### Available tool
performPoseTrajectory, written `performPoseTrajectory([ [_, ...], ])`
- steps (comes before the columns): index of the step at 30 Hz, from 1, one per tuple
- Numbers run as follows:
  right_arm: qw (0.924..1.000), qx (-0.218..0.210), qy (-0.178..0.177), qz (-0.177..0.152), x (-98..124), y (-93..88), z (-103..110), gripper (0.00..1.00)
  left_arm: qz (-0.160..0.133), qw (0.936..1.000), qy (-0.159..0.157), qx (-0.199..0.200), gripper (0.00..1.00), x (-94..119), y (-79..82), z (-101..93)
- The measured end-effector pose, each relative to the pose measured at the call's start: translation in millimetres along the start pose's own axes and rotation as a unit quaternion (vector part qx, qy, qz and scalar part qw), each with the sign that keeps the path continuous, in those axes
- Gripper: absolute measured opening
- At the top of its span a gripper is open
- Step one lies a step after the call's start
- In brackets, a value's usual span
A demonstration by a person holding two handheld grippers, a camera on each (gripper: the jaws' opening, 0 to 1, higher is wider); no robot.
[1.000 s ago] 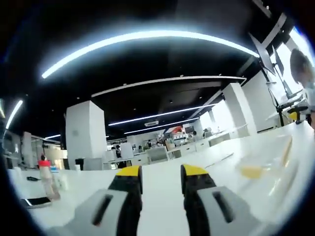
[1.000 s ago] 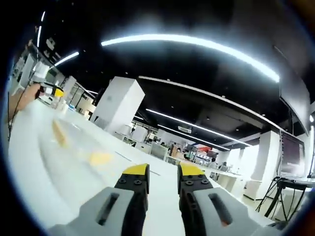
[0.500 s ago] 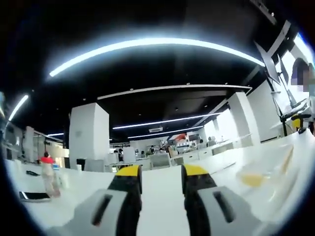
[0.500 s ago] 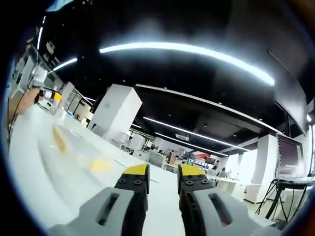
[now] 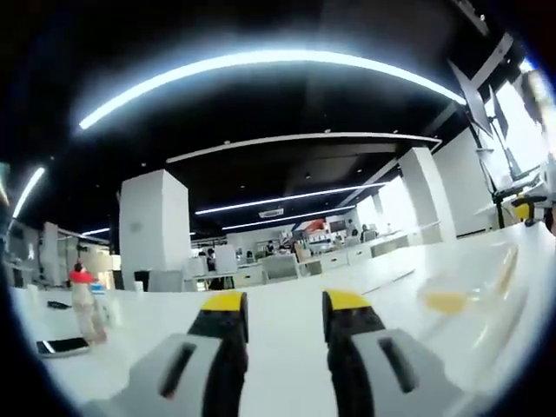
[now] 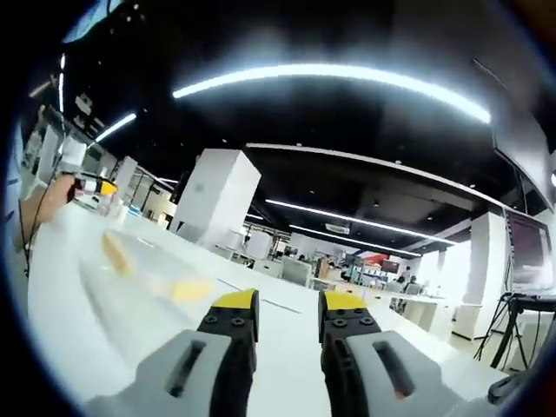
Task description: Snap each plastic latch of the storage box into its locked position after aligning the lid with the box until every specified latch is closed and the lid sits flush.
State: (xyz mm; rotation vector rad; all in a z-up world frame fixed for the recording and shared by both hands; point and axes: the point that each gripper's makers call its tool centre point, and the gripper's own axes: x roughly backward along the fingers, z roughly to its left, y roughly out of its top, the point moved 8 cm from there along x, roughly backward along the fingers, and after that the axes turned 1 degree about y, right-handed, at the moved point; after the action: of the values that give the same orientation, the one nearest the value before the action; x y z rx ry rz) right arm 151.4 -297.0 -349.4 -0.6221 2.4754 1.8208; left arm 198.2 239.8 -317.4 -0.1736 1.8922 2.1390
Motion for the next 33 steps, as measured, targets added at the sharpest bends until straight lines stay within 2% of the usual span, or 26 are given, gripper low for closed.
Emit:
performPoseTrajectory([
  [6,0.9999,0.009,-0.001,0.006,-1,0.3,2,0.27,-0.014,0.9997,0.015,0.008,0.34,5,3.6,7.0],
  [13,1.0000,0.001,-0.006,0.006,-3,0.8,0,0.26,-0.032,0.9987,0.040,0.009,0.35,10,7.9,13.6],
  [19,0.9998,-0.012,-0.009,-0.011,-12,21.5,-5,0.27,-0.040,0.9979,0.049,0.017,0.35,10,8.5,17.1],
  [22,0.9997,-0.010,-0.012,-0.019,-13,25.7,-8,0.27,-0.040,0.9977,0.053,0.016,0.35,11,8.4,17.8],
  [28,0.9996,-0.025,-0.015,0.003,-17,24.4,-15,0.27,-0.035,0.9978,0.054,0.014,0.34,10,7.5,17.7],
  [33,0.9990,-0.027,-0.023,0.027,-16,13.7,-18,0.28,-0.026,0.9983,0.048,0.019,0.34,9,5.1,17.4],
])
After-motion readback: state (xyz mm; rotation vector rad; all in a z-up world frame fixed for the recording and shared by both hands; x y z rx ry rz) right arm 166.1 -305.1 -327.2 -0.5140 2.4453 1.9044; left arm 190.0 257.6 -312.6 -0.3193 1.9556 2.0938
